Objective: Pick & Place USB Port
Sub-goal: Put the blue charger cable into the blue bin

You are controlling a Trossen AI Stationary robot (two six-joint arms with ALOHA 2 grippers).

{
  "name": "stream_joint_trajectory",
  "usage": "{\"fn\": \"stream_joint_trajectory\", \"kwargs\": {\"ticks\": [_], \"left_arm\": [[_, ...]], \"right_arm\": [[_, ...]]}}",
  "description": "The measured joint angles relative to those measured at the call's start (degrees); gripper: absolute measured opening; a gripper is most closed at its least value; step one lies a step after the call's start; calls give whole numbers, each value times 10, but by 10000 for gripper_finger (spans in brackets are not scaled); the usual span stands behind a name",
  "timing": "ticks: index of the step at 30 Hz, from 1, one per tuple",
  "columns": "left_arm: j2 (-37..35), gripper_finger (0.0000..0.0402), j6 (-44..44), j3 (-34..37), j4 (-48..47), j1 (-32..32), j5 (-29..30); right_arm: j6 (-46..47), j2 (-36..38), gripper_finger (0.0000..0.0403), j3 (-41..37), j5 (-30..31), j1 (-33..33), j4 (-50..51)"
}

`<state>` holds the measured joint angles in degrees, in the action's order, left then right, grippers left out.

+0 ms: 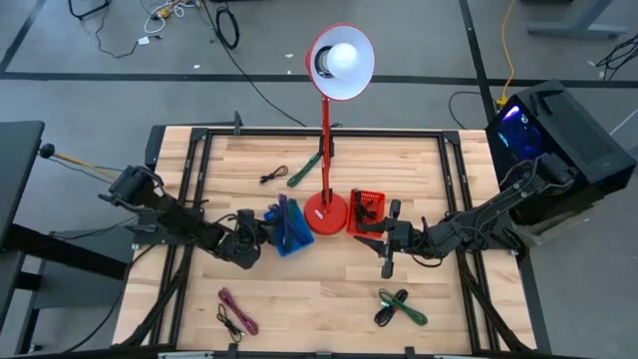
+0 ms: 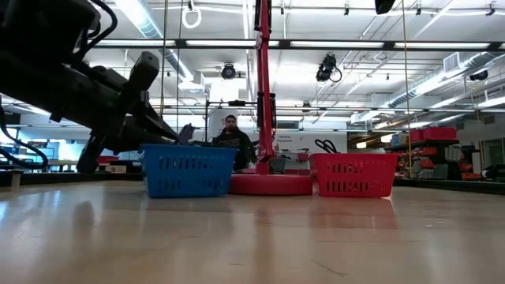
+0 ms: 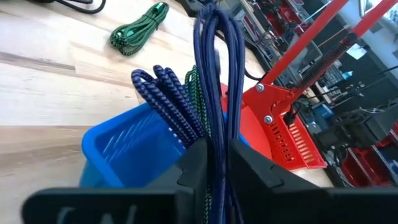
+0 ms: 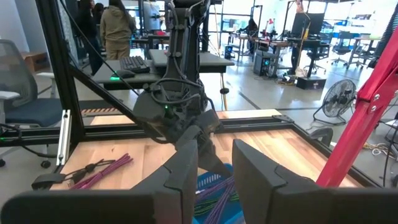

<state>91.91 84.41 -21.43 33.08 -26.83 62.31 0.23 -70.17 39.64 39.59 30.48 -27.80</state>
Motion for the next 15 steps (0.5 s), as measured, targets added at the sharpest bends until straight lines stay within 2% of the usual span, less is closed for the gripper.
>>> {"fn": "stream_joint_trajectory", "kwargs": {"ticks": [8,15], "left_arm": [[0,134,-14,0,2,-1,-5],[0,149,-29,0,-2,13,-15]], "right_arm": [[0,0,102,0,0,0,1],[0,0,102,0,0,0,2]]}}
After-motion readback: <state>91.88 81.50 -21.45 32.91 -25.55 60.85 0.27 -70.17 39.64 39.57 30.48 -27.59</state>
